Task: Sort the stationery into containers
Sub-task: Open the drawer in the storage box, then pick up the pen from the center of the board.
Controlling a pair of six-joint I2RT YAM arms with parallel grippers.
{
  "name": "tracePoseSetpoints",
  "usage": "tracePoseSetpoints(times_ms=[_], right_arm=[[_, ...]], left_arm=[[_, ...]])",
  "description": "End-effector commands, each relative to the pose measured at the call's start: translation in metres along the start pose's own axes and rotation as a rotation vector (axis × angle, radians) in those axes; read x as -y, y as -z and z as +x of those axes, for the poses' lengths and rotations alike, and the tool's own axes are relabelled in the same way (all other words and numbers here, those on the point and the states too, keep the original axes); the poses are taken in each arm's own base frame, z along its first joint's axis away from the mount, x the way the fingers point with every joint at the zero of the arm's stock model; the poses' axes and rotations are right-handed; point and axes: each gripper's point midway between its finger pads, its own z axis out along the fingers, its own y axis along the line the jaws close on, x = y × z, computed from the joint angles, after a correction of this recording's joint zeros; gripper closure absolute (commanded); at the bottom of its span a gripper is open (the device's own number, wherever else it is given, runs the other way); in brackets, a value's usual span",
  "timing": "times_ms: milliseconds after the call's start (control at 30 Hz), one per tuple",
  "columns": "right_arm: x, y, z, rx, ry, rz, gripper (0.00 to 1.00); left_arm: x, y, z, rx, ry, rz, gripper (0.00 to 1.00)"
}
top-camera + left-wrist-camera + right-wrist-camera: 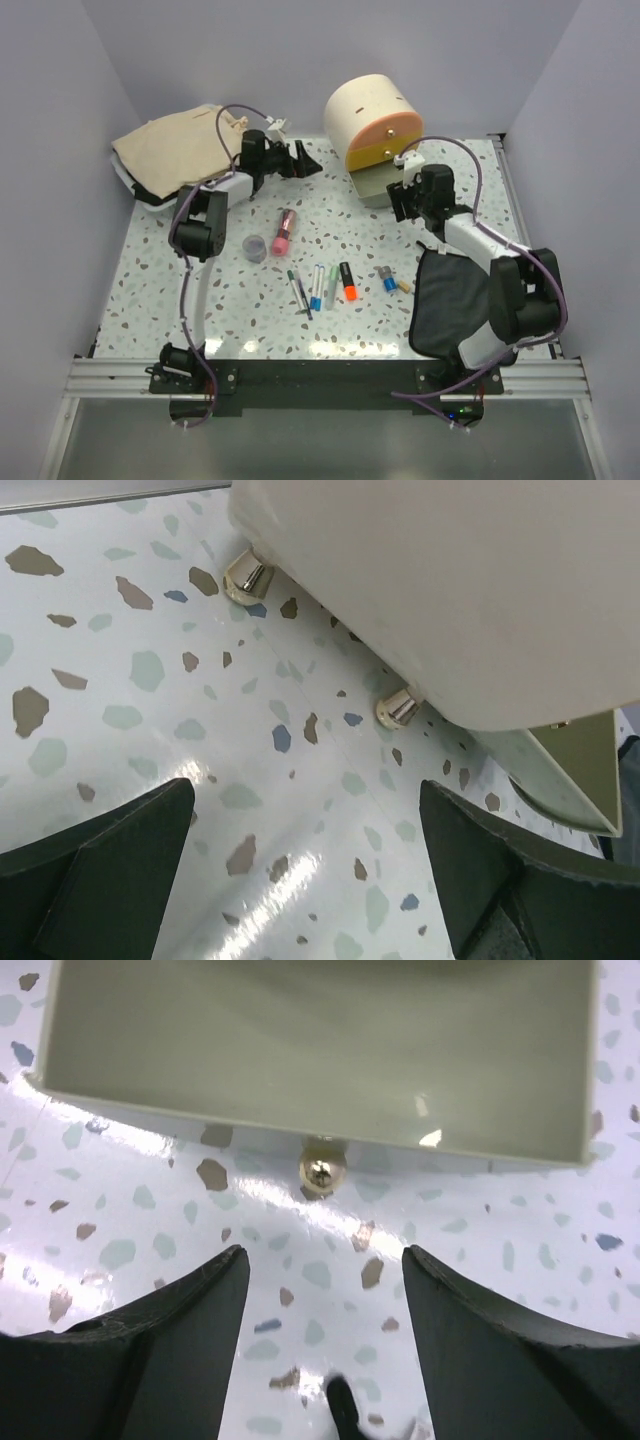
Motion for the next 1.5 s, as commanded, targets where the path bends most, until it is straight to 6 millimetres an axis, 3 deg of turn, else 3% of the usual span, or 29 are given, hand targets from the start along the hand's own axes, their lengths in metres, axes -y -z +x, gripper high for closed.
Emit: tracePoseSetpoints(times_ms=[0,33,67,100,133,167,233,267,300,333,367,400,433,500,533,600,700,800,900,1033,1067,1133,1200,1467], right_arm=[[-0.002,0.054,-0.031,0.019,0.082,-0.069,0.33],[-0.007,0.063,-0.026,-0.014,0.103,-0.102,0.33],[-0.009,0.076,-0.033,0.005,0.145,-0.124,0.33],[-0.011,0.086,-0.029,-0.036,0.154,-0.141,0.32],[-0.011,0.093,-0.029,-0.051,0.173,-0.15,0.31],[-0.009,0.099,-0.027,-0.073,0.162,-0.137,0.31],[-0.007,0.112,-0.018,-0.155,0.126,-0.131,0.3],[-0.003,0.117,-0.016,-0.18,0.098,-0.112,0.3],[0.002,0.124,-0.007,-0.23,0.045,-0.091,0.26],[0.004,0.129,-0.013,-0.225,-0.088,-0.082,0.25],[0.025,0.136,-0.009,-0.231,-0.207,-0.064,0.25],[0.007,0.142,-0.011,-0.24,-0.289,-0.198,0.25],[0.005,0.146,-0.007,-0.265,-0.293,-0.222,0.27],[-0.022,0.156,0.004,-0.304,-0.268,-0.354,0.32],[-0.034,0.157,0.01,-0.307,-0.176,-0.386,0.32],[-0.051,0.155,0.032,-0.358,-0.06,-0.383,0.31],[-0.074,0.159,0.043,-0.376,0.017,-0.376,0.3],[-0.091,0.154,0.037,-0.365,-0.016,-0.366,0.32],[-0.106,0.137,0.03,-0.367,-0.02,-0.321,0.33],[-0.135,0.111,0.022,-0.379,-0.161,-0.288,0.31],[-0.143,0.1,0.028,-0.409,-0.18,-0.279,0.31],[-0.161,0.09,0.019,-0.4,-0.2,-0.27,0.31],[-0.168,0.079,0.021,-0.434,-0.203,-0.253,0.31],[-0.191,0.072,0.053,-0.568,-0.236,-0.194,0.31]], left_arm=[[0.059,0.046,-0.041,0.013,-0.228,-0.036,0.0],[0.06,0.054,-0.039,-0.003,-0.281,-0.063,0.0],[0.067,0.07,-0.045,0.002,-0.305,-0.122,0.0],[0.065,0.081,-0.037,-0.037,-0.322,-0.161,0.0],[0.072,0.098,-0.053,-0.007,-0.349,-0.227,0.0],[0.062,0.112,-0.032,-0.073,-0.314,-0.294,0.0],[0.057,0.14,-0.04,-0.058,-0.327,-0.438,0.0],[0.049,0.153,-0.025,-0.103,-0.312,-0.495,0.0],[0.045,0.163,-0.024,-0.103,-0.309,-0.544,0.0],[0.043,0.179,-0.032,-0.08,-0.32,-0.622,0.0],[0.039,0.188,-0.021,-0.1,-0.314,-0.653,0.0],[0.038,0.195,-0.019,-0.107,-0.34,-0.674,0.0],[0.041,0.205,-0.024,-0.089,-0.353,-0.698,0.0],[0.034,0.216,-0.009,-0.118,-0.359,-0.741,0.0],[0.033,0.219,-0.002,-0.133,-0.357,-0.741,0.0],[0.032,0.221,0.007,-0.165,-0.347,-0.74,0.0],[0.033,0.223,0.012,-0.172,-0.319,-0.737,0.0],[0.039,0.222,0.014,-0.174,-0.315,-0.708,0.0],[0.039,0.224,0.022,-0.186,-0.302,-0.705,0.0],[0.022,0.245,0.026,-0.161,-0.264,-0.855,0.0],[0.019,0.248,0.025,-0.149,-0.257,-0.884,0.0],[0.013,0.258,0.02,-0.129,-0.266,-0.957,0.0],[0.013,0.262,0.012,-0.11,-0.276,-0.976,0.0],[0.016,0.292,-0.03,0.022,-0.334,-1.119,0.01]])
